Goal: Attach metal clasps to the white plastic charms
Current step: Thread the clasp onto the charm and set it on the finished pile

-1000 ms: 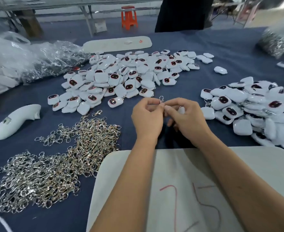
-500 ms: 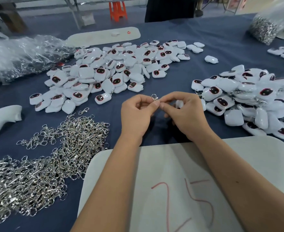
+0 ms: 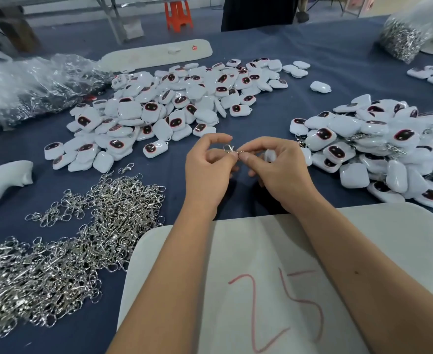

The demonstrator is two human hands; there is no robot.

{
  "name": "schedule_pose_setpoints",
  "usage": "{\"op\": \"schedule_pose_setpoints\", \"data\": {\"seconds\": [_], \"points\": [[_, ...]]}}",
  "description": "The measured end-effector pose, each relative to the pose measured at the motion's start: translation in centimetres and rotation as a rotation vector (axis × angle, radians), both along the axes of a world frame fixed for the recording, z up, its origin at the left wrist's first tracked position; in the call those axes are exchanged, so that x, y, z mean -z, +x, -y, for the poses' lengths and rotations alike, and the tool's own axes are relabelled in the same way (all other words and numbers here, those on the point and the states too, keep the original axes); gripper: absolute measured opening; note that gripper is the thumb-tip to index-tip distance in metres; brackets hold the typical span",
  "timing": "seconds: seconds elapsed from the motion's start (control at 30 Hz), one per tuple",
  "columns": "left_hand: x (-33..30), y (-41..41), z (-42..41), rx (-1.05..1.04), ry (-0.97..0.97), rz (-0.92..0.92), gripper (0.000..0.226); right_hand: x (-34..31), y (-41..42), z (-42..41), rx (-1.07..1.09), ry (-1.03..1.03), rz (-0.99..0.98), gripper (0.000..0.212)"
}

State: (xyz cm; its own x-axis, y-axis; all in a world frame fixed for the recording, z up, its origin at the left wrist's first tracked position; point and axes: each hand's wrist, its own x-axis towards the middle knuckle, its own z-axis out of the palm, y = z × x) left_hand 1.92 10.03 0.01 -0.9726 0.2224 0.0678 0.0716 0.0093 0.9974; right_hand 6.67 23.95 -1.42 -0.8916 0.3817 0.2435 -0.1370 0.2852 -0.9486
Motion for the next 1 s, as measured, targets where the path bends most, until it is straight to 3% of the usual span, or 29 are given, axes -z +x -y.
{"op": "schedule_pose_setpoints", "data": {"seconds": [0.2, 0.37, 0.53, 0.73, 1.0], "points": [[0.6, -0.2, -0.3, -0.081, -0.105, -0.059, 0.008, 0.1, -0.2, 0.1, 0.116, 0.005, -0.036, 0.011], [0.5, -0.4, 0.1, -0.075, -0.231, -0.34, 0.007, -0.2, 0.0, 0.6, 0.171, 0.209, -0.07, 0.014], [1.1, -0.6, 0.1, -0.014, -0.377, -0.424, 0.011, -0.6, 0.5, 1.2, 0.153, 0.343, -0.072, 0.018], [1.3, -0.7, 0.1, 0.001, -0.398, -0.429, 0.014, -0.6, 0.3, 0.9, 0.142, 0.218, -0.019, 0.006], [0.7, -0.5, -0.1, 0.031, -0.304, -0.362, 0.01, -0.7, 0.2, 0.4, 0.067, 0.126, -0.01, 0.013]]}}
